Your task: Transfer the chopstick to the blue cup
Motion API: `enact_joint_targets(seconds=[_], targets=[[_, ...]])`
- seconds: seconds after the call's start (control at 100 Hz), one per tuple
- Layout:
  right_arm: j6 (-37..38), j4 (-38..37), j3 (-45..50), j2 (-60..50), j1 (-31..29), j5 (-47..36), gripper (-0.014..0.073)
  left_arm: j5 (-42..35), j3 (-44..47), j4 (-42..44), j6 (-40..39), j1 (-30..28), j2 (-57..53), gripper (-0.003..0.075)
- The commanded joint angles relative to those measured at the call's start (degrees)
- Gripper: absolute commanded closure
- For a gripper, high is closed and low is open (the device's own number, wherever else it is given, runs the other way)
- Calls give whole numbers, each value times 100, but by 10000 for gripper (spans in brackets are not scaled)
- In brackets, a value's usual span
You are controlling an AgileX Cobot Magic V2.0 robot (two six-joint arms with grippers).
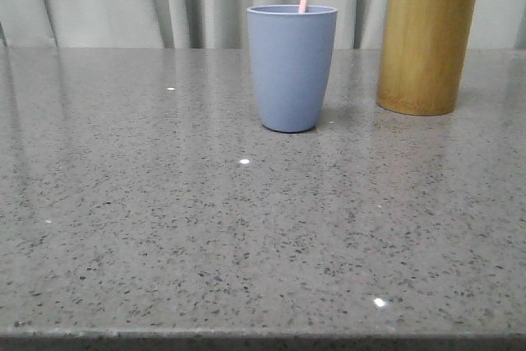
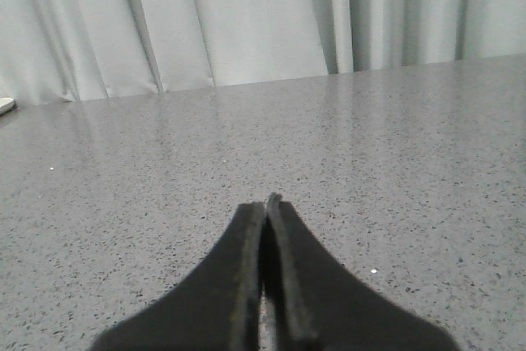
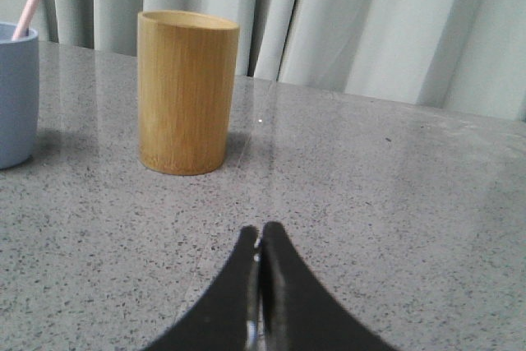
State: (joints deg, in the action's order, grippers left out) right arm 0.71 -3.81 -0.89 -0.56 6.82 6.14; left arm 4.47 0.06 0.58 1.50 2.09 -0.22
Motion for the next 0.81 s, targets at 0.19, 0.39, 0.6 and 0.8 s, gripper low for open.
enact_joint_targets(seconds=[0.19,0.39,0.6,0.8], targets=[[55,-46,251,-81,-37,-1124,661,-500,58,-14,-57,-10,-199,739],[55,-46,251,-81,-37,-1124,661,-500,58,-14,-57,-10,-199,739],[55,-46,251,-81,-37,-1124,661,-500,58,-14,-57,-10,-199,739],[55,-46,251,-81,-37,-1124,661,-500,58,-14,-57,-10,-199,739]])
